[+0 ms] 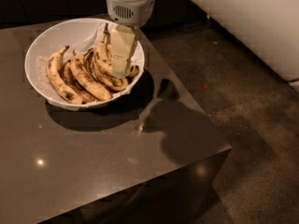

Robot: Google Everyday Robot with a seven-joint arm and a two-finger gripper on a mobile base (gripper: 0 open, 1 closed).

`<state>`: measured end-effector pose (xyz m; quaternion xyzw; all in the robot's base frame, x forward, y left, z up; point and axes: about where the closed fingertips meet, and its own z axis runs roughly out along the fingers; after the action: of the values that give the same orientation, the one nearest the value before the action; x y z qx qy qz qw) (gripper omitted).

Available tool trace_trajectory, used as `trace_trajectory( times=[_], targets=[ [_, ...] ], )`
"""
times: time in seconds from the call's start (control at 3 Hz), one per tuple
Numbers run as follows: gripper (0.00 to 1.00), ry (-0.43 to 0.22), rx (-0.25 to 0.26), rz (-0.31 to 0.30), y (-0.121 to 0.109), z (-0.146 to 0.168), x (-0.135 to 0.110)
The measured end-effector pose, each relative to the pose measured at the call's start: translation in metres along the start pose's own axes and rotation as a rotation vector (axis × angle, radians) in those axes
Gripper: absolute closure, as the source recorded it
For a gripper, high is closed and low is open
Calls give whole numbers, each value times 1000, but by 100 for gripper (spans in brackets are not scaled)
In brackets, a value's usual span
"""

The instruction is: Pick banana from white bowl

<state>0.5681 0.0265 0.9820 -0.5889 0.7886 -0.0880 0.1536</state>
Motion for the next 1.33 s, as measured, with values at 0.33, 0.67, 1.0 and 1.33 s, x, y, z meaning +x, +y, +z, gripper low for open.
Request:
trace_trajectory(
  times=[0.33, 0.67, 1.0, 1.33],
  targets=[
    [4, 21, 11, -48, 2, 6, -17],
    [18, 27, 6, -80, 1, 11, -29],
    [23, 40, -20, -95, -1, 19, -37],
    [20, 45, -43, -99, -5, 29, -44]
  ],
)
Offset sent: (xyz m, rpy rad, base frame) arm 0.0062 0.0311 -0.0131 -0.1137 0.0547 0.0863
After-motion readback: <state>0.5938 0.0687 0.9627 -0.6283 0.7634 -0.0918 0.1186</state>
